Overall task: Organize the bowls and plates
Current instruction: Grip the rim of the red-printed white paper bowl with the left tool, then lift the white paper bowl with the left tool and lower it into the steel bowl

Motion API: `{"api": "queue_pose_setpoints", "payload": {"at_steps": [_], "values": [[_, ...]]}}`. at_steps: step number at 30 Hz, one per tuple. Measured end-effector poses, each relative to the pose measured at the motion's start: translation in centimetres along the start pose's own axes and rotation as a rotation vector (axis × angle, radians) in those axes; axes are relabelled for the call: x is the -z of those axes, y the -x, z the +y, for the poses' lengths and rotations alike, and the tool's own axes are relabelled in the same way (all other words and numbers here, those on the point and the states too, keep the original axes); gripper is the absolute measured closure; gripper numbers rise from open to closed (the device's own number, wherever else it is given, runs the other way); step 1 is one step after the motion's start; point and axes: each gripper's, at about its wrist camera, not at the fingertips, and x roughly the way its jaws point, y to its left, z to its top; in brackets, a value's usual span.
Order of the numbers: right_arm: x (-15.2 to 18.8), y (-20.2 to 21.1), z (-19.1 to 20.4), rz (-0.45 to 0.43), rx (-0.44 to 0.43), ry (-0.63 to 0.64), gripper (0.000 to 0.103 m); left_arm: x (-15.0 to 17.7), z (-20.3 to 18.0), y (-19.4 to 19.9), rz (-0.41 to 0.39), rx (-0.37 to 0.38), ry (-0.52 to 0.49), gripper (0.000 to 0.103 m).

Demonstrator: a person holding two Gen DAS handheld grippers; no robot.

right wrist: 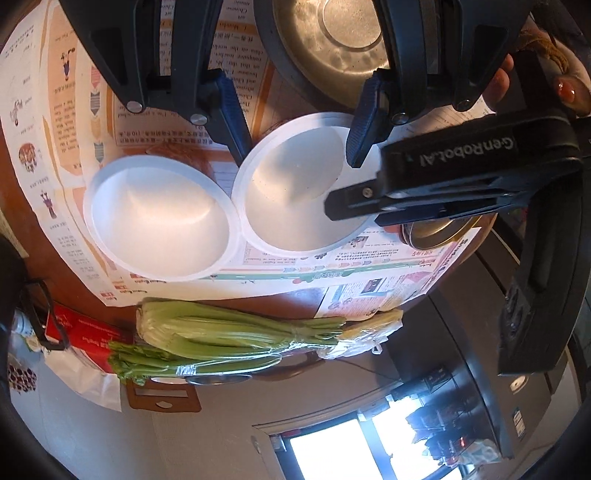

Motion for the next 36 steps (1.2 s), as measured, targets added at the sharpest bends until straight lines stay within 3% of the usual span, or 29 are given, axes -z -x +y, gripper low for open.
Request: {"api": "queue_pose_setpoints", "payload": {"at_steps": [6, 16, 27, 36], "values": [[-0.4, -0.3, 0.5, -0.005, 0.004, 0.016, 0.049, -0.1, 0.3, -0.2, -0.012, -0.001, 0.001, 0.047], [-1.3, 0.6, 1.7, -0.041, -0.018, 0.029, 0.049, -0.3, 0.8, 3.0, -0.084, -0.001, 0.03, 0.047], [-1.9, 4.2, 3.0, -0.122, -0.032, 0.047, 0.049, -0.2, -0.7, 7.4, -0.157, 0.002, -0.009, 0.047], [-1.4, 8.1, 3.1, -0.177, -0.043, 0.029, 0.049, 0.4, -4.1, 11.2, -0.19, -0.032, -0.068, 0.047]]}}
